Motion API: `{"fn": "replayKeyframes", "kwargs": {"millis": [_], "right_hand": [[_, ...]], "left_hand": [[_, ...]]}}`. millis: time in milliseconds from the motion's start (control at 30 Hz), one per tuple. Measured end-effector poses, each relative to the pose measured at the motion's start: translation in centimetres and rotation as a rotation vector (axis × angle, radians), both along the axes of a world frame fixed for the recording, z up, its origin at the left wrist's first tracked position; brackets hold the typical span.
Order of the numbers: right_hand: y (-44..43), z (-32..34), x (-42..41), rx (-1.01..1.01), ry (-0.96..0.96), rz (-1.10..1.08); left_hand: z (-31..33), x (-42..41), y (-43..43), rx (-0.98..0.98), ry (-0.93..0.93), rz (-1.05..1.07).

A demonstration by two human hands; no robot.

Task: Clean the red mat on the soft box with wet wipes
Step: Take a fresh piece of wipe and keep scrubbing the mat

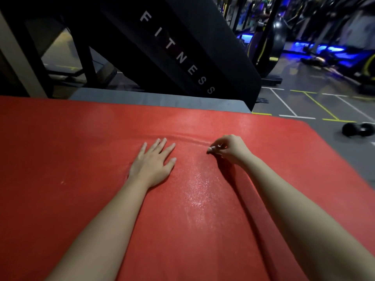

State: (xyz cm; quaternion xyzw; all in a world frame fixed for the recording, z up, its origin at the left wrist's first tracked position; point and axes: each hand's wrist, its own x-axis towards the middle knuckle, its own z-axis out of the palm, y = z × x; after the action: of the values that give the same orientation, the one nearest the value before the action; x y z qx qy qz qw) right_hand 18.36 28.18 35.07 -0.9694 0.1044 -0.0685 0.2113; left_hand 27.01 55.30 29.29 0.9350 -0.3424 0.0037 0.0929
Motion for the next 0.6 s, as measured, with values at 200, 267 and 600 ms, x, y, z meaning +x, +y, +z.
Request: {"fn": "replayKeyframes", "kwargs": {"millis": [200, 267, 600], "right_hand": [[1.8, 0.4, -5.2, -0.022, 0.17, 0.13], [2.6, 1.0, -8.2, 0.002, 0.265, 0.191], [5.2, 0.3, -9.3, -0.004, 0.079, -0.003]], "left_hand": [[0.0, 0.2, 0.0, 0.011, 0.011, -0.008], [0.0, 0.3, 0.0, -0.003, 0.008, -0.011], [1.3, -2.3, 1.4, -0.151, -0.222, -0.071]]}}
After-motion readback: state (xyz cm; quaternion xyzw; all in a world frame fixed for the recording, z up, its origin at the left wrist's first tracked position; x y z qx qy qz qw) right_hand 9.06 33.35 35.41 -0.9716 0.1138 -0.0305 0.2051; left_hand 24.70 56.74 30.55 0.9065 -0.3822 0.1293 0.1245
